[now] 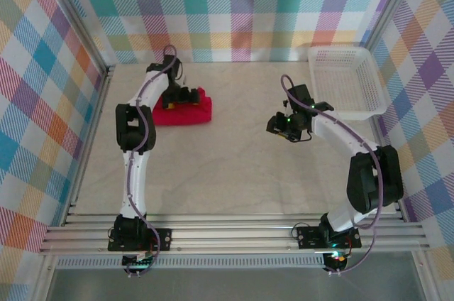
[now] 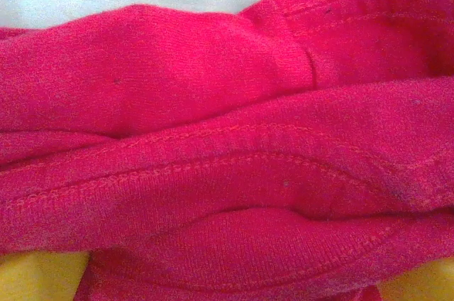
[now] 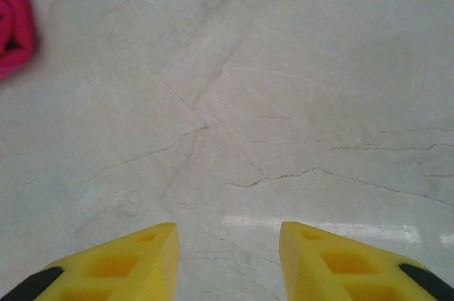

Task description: Fold the inside-out t-shirt

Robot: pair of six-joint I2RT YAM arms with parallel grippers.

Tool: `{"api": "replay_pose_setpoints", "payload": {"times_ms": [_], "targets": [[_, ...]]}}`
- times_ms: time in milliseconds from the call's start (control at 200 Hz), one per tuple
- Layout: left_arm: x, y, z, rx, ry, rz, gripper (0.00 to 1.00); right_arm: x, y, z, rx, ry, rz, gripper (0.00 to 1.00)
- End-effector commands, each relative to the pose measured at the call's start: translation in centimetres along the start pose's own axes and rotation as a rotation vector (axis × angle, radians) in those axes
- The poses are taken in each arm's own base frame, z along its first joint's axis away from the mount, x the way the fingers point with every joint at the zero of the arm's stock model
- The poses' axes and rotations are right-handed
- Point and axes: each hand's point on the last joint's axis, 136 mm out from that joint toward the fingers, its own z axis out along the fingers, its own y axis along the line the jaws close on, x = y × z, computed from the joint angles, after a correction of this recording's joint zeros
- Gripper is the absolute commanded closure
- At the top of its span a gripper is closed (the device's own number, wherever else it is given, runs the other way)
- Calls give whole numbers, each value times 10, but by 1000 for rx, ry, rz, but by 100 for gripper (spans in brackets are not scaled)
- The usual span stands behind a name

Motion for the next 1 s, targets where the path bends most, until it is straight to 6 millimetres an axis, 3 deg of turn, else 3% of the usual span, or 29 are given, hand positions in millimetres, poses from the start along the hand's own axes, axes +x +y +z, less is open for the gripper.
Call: {"api": "replay_pose_setpoints", "payload": {"times_ms": [0, 145, 245, 295, 425, 500, 580, 680, 805, 880, 995], "targets": [[-3, 37, 4, 1, 31, 31, 0, -3, 3, 1, -12, 15, -37, 58], [-16, 38, -13, 0, -16, 116, 0, -10, 8, 5, -26, 20, -72, 58], [-29, 31, -44, 33, -89, 91, 0, -24, 23, -7, -66, -30, -129, 56], [-38, 23, -72, 33, -157, 86, 0, -34, 31, -18, -79, -79, -168, 51], [-47, -3, -161, 42, -366, 50, 0, -68, 29, -54, 11, -266, -246, 19], [-33, -19, -203, 63, -463, 35, 0, -88, 8, -77, 142, -421, -250, 7], [-8, -27, -228, 77, -540, 16, 0, -101, -16, -97, 264, -588, -285, 0], [28, -13, -225, 10, -647, 6, 0, -103, -42, -106, 360, -767, -362, 0], [70, 19, -203, -98, -767, -28, 0, -84, -67, -80, 375, -869, -518, 0], [94, 35, -181, -138, -784, -28, 0, -80, -86, -69, 389, -887, -499, 0], [111, 59, -158, -226, -825, -41, 0, -77, -107, -51, 373, -862, -462, 0]]}}
